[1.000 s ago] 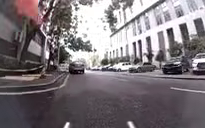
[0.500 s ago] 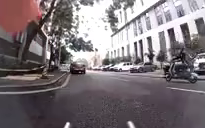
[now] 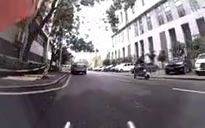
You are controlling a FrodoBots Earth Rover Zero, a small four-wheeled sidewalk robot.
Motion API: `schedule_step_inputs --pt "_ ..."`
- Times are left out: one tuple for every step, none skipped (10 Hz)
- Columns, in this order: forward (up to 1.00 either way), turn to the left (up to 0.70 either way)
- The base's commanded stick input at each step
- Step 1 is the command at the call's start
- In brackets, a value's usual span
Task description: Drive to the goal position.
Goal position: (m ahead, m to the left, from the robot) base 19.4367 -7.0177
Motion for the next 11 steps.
schedule_step_inputs --pt "0.45 0.27" --pt "0.45 0.27" --pt "0.45 0.27" --pt "0.45 0.27" --pt "0.45 0.27" --pt "0.45 0.27" --pt "0.45 0.27" --pt "0.45 0.27" --pt "0.45 0.07" --pt "0.45 0.0" --pt "0.45 0.0"
